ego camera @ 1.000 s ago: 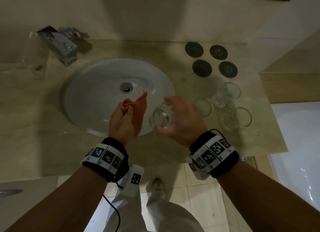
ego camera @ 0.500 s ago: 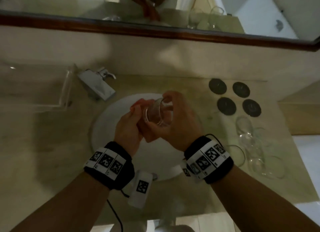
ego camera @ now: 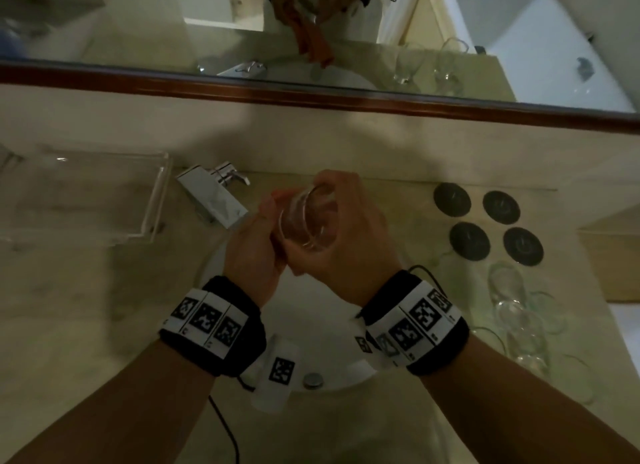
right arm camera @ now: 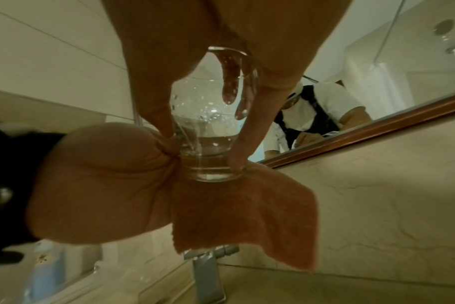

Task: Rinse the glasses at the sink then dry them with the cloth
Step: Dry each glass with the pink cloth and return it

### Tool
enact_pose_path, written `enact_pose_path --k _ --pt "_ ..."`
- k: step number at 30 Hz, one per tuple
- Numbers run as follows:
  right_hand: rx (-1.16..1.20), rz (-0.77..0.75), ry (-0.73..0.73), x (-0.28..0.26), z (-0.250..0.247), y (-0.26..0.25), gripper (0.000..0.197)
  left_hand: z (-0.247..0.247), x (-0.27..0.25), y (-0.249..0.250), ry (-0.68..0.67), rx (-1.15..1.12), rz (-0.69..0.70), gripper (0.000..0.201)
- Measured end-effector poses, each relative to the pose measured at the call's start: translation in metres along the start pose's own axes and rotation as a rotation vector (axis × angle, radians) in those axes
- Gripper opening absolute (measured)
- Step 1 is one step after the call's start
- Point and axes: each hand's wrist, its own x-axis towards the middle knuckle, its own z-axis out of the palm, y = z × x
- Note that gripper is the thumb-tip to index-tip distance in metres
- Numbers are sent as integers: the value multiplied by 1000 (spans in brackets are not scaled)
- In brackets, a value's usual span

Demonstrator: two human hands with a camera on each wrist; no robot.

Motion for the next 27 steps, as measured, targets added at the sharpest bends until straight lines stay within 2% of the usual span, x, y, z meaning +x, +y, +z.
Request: enact_pose_path --k 6,9,12,17,23,27 --pt "-57 29 82 7 -16 14 69 13 -5 -2 33 -35 17 41" --pt "-40 5 28 -3 -20 14 69 17 -6 -7 63 -47 1 45" --pt "22 -19 -15 -8 -20 11 67 23 -9 -15 37 -10 -31 57" --pt "-49 23 91 -3 -32 24 68 32 -9 -7 60 -47 -13 55" --pt "16 -11 28 -14 -29 24 68 32 -9 -16 9 -11 -49 67" --pt "3 32 69 -1 -31 26 69 34 -10 -17 -23 14 -59 75"
